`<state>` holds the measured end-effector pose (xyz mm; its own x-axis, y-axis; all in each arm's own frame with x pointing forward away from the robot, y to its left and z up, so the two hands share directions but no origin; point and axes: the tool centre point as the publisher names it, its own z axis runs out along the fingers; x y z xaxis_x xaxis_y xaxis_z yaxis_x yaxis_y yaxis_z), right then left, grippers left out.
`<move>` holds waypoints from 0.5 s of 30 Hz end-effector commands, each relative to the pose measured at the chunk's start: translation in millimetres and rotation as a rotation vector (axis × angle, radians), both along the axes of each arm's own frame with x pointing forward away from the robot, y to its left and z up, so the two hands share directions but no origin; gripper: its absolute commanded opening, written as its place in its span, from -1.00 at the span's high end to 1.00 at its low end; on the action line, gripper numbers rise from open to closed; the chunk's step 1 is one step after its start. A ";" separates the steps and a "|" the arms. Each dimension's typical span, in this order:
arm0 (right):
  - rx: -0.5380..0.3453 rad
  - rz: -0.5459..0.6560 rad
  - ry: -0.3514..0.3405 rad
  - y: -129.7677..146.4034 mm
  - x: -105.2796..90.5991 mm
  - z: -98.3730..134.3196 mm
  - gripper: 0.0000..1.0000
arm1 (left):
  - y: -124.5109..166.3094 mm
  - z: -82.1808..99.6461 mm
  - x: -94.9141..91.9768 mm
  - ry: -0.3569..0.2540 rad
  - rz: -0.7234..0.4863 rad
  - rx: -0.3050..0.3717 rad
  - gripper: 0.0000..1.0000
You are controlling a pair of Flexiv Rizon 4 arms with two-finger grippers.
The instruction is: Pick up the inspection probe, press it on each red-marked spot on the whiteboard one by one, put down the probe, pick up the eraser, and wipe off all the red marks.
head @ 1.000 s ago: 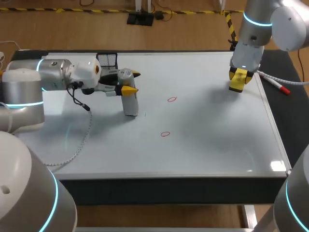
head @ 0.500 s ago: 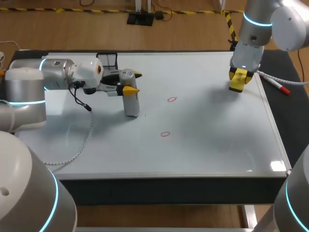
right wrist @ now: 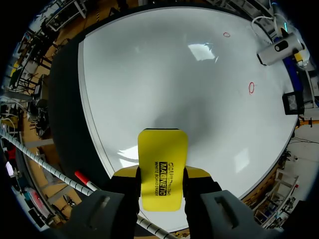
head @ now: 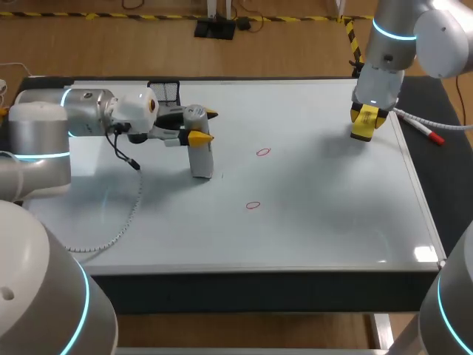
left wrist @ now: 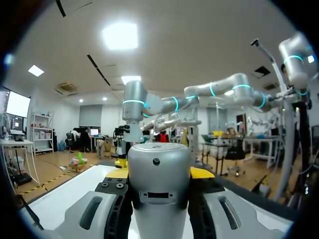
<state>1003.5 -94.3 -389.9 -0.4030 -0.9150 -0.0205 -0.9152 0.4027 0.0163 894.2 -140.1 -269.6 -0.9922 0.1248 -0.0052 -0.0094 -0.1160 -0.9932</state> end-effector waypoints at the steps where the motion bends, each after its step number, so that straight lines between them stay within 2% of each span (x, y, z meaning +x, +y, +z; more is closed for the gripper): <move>1: -0.004 0.002 -0.001 -0.5 -0.1 1.2 1.00 | -0.4 -0.2 0.7 -0.001 0.000 0.001 1.00; 4: -0.004 0.002 -0.001 -0.5 -0.1 1.2 1.00 | -0.6 2.5 0.9 -0.001 0.001 0.001 1.00; 8: -0.004 0.002 -0.001 -0.5 -0.1 1.2 1.00 | 2.7 15.0 2.2 0.014 0.003 0.005 1.00; 15: -0.004 0.002 -0.001 -0.5 -0.1 1.2 1.00 | 20.5 39.3 6.8 -0.025 0.012 0.018 1.00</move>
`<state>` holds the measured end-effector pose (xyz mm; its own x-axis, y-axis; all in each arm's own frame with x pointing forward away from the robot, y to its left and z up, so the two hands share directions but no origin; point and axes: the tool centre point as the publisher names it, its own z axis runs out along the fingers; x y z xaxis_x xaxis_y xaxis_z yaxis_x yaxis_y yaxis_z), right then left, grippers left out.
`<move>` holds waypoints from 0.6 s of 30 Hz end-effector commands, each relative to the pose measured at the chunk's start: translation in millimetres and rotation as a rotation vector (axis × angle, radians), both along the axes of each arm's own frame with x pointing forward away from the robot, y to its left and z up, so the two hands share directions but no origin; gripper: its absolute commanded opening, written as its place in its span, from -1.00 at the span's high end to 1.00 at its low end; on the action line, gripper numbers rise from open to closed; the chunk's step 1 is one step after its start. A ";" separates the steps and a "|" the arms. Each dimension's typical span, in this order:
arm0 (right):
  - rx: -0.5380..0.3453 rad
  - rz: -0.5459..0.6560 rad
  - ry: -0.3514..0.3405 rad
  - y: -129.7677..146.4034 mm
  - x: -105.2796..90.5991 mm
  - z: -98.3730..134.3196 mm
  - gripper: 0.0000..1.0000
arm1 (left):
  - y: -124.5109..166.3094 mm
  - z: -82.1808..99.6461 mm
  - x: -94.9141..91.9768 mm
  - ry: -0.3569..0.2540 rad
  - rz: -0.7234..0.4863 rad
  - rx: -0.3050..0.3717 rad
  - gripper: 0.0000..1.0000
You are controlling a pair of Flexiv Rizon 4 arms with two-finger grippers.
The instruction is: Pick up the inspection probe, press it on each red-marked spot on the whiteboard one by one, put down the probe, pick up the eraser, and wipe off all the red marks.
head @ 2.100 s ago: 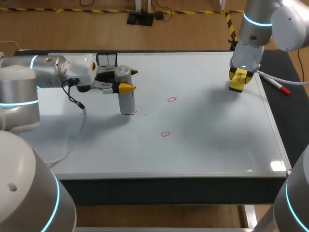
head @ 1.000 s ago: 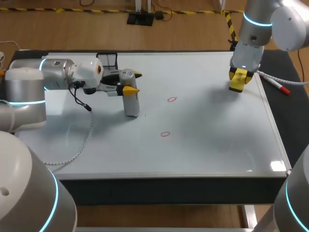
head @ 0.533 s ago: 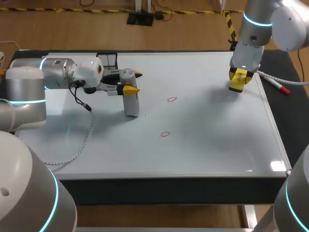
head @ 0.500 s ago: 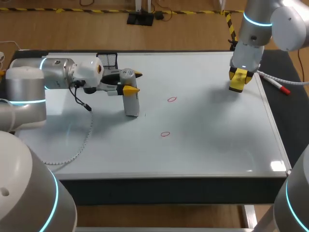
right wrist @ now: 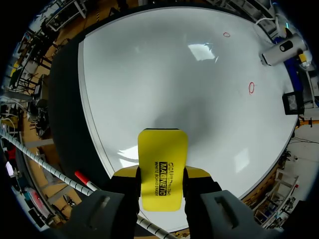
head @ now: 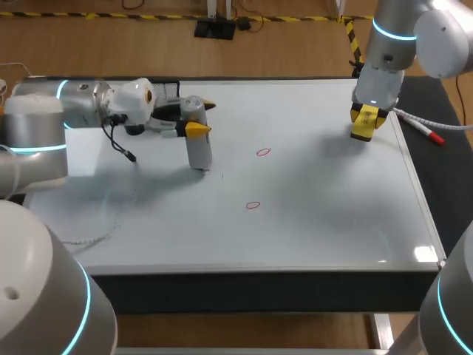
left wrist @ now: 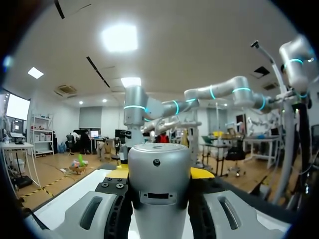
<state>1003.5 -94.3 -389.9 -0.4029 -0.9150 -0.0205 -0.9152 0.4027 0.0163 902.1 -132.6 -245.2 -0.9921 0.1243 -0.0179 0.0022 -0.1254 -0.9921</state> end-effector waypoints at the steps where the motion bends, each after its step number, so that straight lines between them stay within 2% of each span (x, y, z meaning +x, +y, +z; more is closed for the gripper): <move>1: -0.004 0.002 -0.001 -0.5 -0.1 1.2 1.00 | 16.4 18.0 0.1 -0.014 0.012 0.028 1.00; 9: -0.004 0.002 -0.001 -0.5 -0.1 1.2 1.00 | 58.8 37.7 6.8 -0.035 0.093 0.011 1.00; 18: -0.004 0.002 -0.001 -0.5 -0.1 1.2 1.00 | 105.0 41.6 3.4 -0.042 0.191 0.012 1.00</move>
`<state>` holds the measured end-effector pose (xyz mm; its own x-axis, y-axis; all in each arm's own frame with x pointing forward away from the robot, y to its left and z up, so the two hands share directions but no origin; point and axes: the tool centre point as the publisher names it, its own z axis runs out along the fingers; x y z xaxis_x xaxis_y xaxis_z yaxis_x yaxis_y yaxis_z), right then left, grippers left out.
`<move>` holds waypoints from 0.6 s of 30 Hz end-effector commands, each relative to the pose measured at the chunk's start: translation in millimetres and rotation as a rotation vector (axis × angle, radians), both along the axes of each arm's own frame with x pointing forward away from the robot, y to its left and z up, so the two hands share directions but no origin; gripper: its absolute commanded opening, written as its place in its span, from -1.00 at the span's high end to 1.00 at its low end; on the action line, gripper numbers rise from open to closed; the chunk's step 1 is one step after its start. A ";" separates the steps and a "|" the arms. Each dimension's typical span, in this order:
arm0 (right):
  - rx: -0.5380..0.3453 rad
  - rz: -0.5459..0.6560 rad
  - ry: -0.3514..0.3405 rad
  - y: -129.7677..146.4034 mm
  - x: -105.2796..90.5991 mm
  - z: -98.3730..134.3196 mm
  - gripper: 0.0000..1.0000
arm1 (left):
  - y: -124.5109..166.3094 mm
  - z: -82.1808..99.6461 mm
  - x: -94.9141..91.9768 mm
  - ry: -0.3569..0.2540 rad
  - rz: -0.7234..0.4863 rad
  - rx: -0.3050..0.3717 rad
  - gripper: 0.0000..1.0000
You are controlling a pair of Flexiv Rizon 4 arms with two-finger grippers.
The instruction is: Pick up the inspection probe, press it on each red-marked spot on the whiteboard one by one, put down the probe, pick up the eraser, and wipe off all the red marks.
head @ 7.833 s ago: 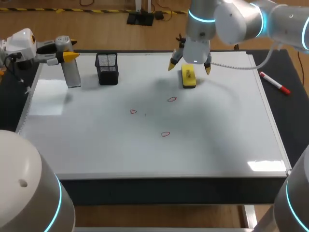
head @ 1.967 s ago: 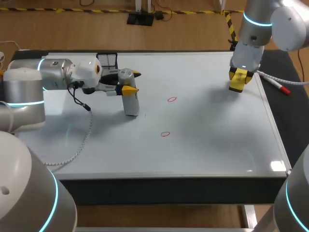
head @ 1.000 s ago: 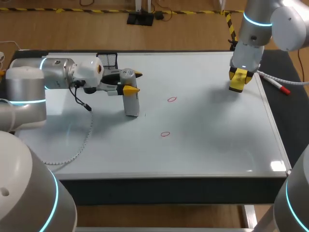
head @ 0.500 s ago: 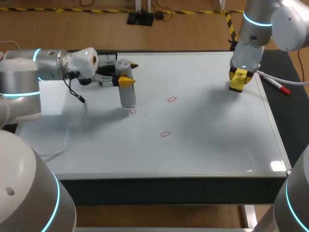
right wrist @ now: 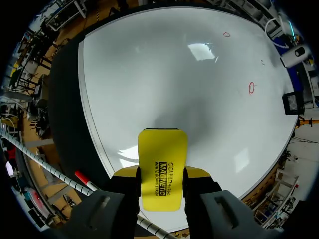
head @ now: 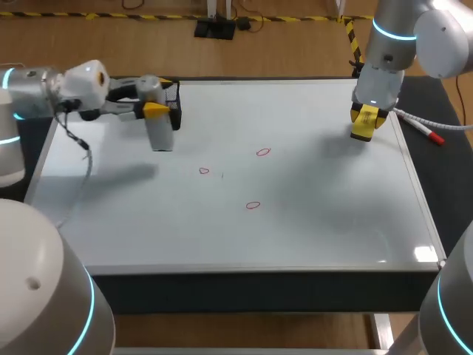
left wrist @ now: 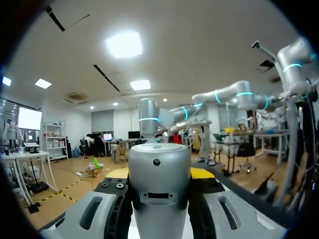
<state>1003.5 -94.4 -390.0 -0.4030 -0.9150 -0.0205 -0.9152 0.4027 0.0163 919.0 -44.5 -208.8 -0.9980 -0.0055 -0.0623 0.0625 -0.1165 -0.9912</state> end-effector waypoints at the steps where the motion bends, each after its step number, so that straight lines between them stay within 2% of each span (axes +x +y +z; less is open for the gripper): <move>1: -0.004 0.002 -0.001 -0.5 -0.1 1.2 1.00 | 20.9 4.7 -13.6 0.003 0.069 0.009 1.00; 18: -0.004 0.002 -0.001 -0.5 -0.1 1.2 1.00 | 93.2 -3.9 -15.7 0.027 0.243 0.040 1.00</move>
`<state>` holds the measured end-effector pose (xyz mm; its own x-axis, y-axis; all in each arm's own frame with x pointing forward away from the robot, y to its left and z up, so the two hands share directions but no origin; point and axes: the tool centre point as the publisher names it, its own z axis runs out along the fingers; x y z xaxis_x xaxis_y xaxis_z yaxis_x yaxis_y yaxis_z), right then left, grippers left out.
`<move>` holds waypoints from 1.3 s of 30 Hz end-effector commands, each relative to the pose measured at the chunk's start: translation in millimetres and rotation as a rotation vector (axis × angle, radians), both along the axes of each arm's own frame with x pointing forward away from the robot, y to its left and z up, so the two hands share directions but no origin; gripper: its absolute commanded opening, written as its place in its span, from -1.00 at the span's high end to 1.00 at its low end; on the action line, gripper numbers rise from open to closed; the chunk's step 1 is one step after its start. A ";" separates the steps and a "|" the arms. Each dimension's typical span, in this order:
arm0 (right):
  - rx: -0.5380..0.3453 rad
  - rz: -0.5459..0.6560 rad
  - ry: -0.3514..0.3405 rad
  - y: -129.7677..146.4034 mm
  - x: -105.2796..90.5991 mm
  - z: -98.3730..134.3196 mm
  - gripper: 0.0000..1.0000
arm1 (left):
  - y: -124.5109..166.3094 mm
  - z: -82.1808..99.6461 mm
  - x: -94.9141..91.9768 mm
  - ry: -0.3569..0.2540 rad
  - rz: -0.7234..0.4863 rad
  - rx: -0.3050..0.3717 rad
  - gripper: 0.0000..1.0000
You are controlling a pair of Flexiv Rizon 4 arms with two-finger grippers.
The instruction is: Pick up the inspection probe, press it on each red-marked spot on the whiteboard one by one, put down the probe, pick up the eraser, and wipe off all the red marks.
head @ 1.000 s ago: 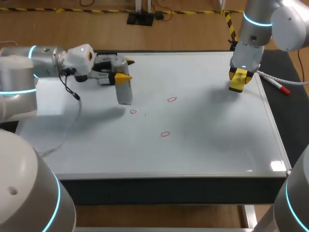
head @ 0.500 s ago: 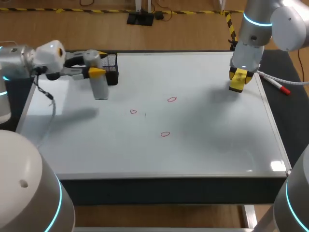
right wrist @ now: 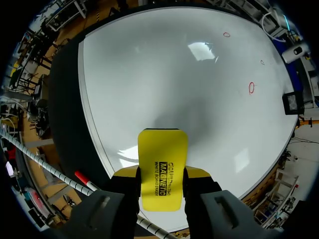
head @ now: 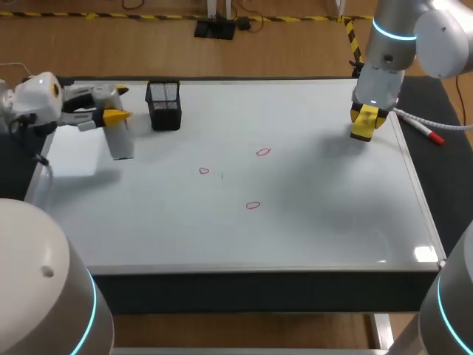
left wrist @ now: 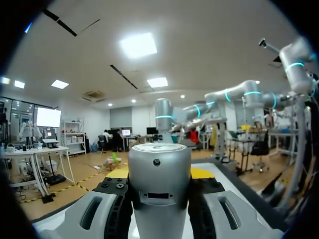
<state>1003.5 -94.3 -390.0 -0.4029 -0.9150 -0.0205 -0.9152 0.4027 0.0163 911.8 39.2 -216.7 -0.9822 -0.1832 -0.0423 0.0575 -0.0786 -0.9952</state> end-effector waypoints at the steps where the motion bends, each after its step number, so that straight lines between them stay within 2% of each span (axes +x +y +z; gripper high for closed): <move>1: -0.004 0.002 -0.001 -0.5 -0.1 1.2 1.00 | 12.1 3.8 -8.3 0.005 0.070 0.017 1.00; 8: -0.004 0.002 -0.001 -0.5 -0.1 1.2 1.00 | 23.6 0.8 -9.3 0.014 0.100 0.026 1.00; 23: -0.004 0.002 -0.001 -0.5 -0.1 1.2 1.00 | 23.6 0.8 -9.3 0.014 0.100 0.026 1.00; 28: -0.014 0.064 0.005 18.8 -5.8 0.9 1.00 | 23.6 0.8 -9.3 0.014 0.100 0.026 1.00; 39: -0.028 0.244 0.002 90.9 -27.0 3.4 1.00 | 23.6 0.8 -9.3 0.014 0.100 0.026 1.00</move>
<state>979.5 -17.5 -387.4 -0.1788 -0.9837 -0.0211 -0.9838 0.1785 0.0170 903.5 63.3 -217.2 -0.9604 -0.2765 -0.0336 0.0490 -0.0487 -0.9976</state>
